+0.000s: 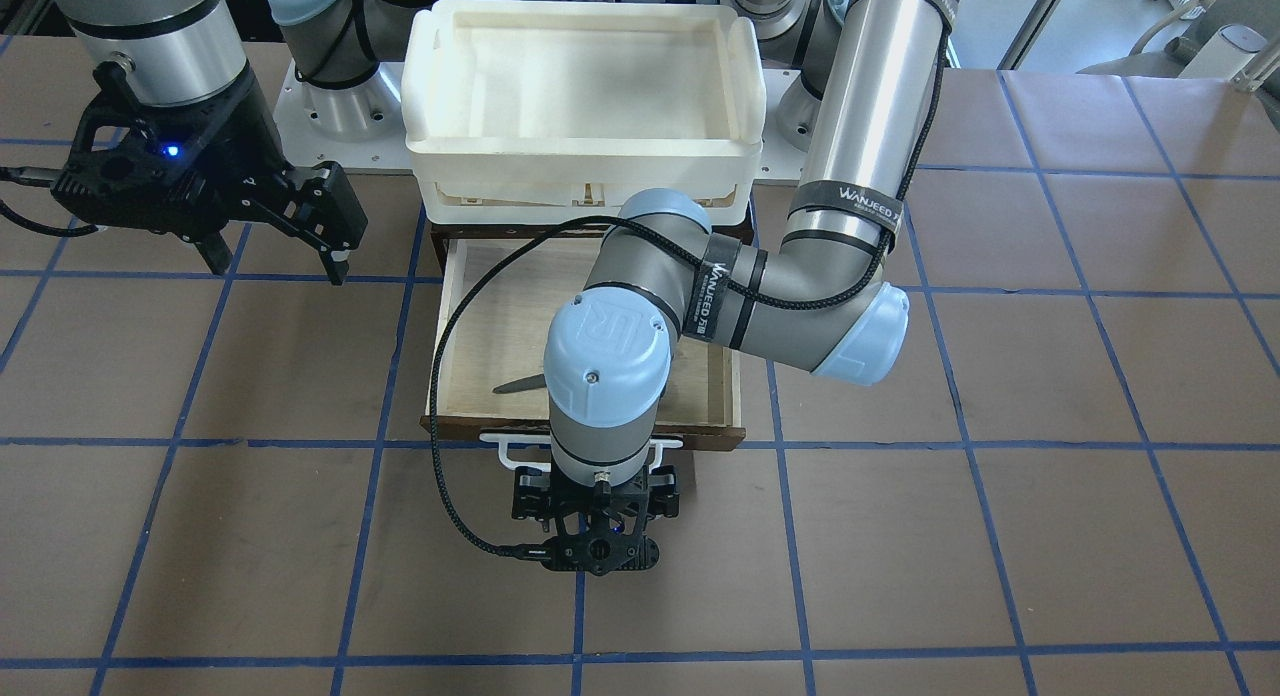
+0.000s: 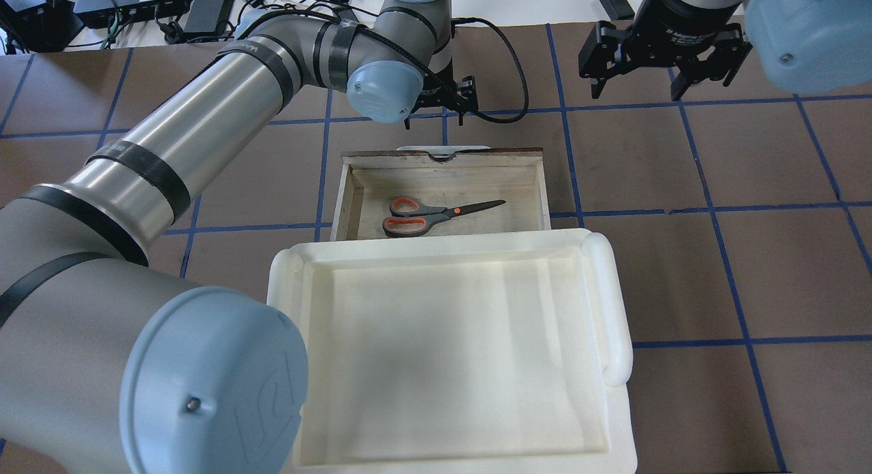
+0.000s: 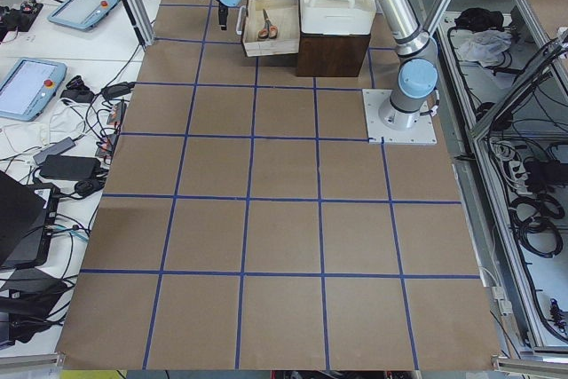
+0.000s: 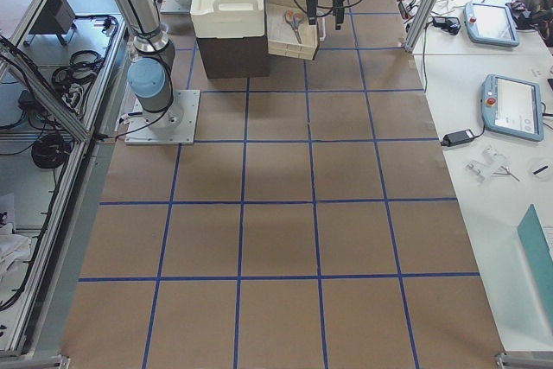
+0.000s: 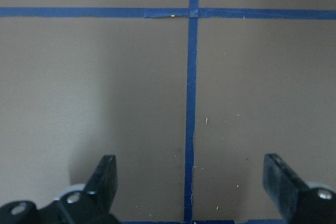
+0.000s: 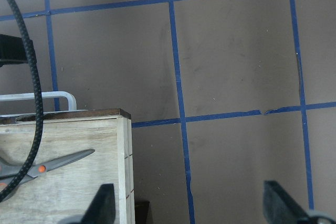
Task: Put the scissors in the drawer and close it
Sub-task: 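Move the left gripper over the drawer's front edge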
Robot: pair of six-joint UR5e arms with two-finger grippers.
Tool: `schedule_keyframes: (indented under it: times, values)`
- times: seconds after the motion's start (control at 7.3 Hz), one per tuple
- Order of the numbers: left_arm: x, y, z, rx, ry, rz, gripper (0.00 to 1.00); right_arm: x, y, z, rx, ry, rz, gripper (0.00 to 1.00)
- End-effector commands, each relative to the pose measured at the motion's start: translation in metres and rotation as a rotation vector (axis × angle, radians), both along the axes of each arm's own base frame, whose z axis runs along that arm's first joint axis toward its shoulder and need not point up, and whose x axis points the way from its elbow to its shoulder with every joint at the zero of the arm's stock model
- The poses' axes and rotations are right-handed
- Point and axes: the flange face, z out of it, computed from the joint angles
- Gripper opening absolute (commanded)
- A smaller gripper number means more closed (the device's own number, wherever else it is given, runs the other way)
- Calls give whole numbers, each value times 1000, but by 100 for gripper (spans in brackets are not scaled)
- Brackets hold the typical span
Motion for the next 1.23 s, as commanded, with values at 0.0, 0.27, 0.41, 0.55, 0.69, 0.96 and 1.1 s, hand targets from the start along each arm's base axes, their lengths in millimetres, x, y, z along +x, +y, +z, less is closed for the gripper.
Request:
schedule_keyframes:
  times: [0.0,0.27,0.41,0.55,0.69,0.96,1.1]
  values:
    - [0,-4,-22,23,-16,83,100,-2,0,-1,4,0,-4,100]
    - [0,-6,-31,24,-26,86,100,-2,0,-3,9,2,-4,100]
    - [0,-7,-35,23,-26,77,100,-2,0,-2,7,2,-4,100]
    - [0,-8,-44,32,-30,72,100,-2,2,-3,15,3,1,100]
    - [-1,-9,-48,36,-31,72,100,-2,2,-3,19,5,22,100]
    - [0,-6,-54,59,-36,53,100,-3,2,-2,15,4,19,100]
    - [0,-3,-61,95,-39,51,100,-3,3,-1,15,5,17,100]
